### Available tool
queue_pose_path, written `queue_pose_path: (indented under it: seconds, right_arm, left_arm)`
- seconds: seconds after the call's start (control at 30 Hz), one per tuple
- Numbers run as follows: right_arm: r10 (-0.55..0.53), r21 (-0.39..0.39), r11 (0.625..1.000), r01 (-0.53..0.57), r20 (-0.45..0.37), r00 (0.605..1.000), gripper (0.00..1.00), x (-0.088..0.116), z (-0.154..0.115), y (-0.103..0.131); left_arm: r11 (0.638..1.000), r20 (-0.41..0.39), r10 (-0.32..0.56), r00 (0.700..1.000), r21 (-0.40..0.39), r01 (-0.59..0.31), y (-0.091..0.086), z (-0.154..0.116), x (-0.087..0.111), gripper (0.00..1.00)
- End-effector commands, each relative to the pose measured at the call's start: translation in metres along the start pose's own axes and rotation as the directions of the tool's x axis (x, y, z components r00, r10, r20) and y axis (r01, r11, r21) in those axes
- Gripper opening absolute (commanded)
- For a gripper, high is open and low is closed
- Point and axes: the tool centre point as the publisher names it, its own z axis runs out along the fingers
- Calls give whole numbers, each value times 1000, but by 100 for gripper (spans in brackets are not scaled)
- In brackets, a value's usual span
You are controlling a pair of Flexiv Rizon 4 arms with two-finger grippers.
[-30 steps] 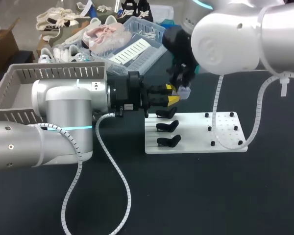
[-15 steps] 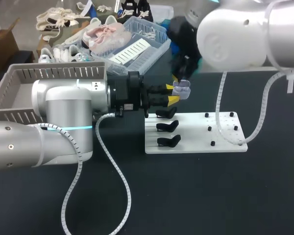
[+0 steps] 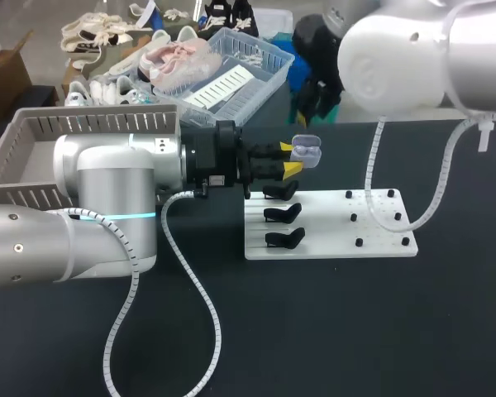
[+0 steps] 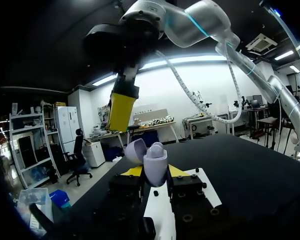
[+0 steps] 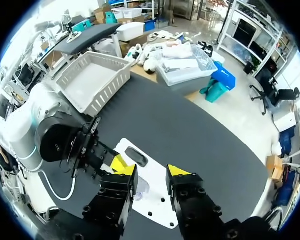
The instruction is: Pick up each earbud case from the left stands, insert the matching earbuds, close the lid, and place the case in the box.
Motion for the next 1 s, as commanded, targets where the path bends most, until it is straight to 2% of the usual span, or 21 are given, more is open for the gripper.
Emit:
queue_pose_path:
  seconds: [0.03, 0.4, 1.0]
  right_arm:
    - [10, -14, 1000, -10, -22, 1000, 35, -8, 11, -6]
    - [16, -33, 999, -17, -49, 999, 35, 1, 20, -4]
    - [29, -60, 998, -32, -48, 998, 33, 19, 15, 7]
  left_arm:
    - [1000, 1, 1, 1000, -4, -1, -1, 0, 0, 0]
    - [1000, 1, 1, 1000, -4, -1, -1, 0, 0, 0]
    - [1000, 1, 1, 1000, -4, -1, -1, 0, 0, 0]
